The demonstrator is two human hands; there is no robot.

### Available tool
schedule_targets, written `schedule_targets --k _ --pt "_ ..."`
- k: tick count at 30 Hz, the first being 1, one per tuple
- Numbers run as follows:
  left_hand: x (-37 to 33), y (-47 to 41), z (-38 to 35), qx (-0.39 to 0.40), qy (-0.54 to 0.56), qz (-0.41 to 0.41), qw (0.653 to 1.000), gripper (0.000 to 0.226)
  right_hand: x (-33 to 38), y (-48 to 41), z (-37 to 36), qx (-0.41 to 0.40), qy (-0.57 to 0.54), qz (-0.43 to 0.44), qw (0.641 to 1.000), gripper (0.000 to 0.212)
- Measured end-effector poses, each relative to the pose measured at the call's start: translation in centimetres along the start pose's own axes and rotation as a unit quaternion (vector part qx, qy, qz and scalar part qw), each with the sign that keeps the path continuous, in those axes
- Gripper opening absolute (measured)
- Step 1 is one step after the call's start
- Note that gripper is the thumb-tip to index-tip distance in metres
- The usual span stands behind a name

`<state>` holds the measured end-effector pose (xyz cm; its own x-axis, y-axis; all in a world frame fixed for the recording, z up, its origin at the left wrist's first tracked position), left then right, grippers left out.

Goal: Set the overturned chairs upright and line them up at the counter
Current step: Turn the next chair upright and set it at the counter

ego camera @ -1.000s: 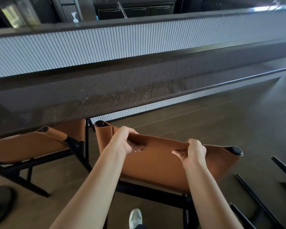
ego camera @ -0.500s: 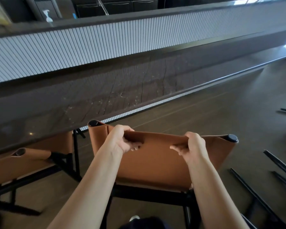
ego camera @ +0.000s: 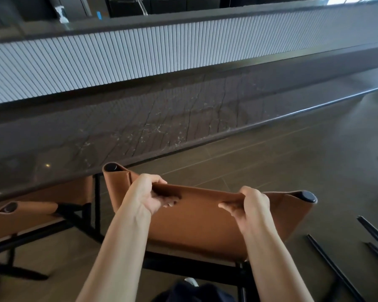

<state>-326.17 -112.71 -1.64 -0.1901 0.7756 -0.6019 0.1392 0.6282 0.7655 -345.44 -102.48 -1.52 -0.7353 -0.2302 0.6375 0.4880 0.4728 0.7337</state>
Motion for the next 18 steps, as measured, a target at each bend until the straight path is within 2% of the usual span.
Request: schedule_targets --k 5,11,15,18 --pt "-1.7 0.0 2.3 -0.023 0.057 -0.004 0.998 0.011 -0.2 0.0 -3.2 0.037 0.033 0.002 0.999 0.040" --pt "-5.4 -0.9 6.2 -0.069 0.152 -0.027 0.986 0.005 -0.8 -1.1 -10.0 0.099 0.076 0.017 0.992 0.033" --pt "-8.9 -2.4 7.2 -0.067 0.147 -0.063 0.985 0.015 -0.6 -2.6 -14.9 0.126 0.076 0.026 0.989 0.028" --pt "-10.7 -3.7 8.0 -0.074 0.166 -0.090 0.979 0.011 -0.8 -3.9 -17.7 0.150 0.082 0.034 0.985 0.015"
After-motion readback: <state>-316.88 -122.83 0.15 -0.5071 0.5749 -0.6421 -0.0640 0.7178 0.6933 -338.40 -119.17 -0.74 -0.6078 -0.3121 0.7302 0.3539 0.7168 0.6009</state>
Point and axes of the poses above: each hand's wrist, its own y-axis away from the middle knuckle, its own z-axis out of the back of the hand, x = y × z, the point moved 2 cm from there along -y, towards the middle knuckle, and after that the axes turned 1 degree about -z, right-handed, at the moved point
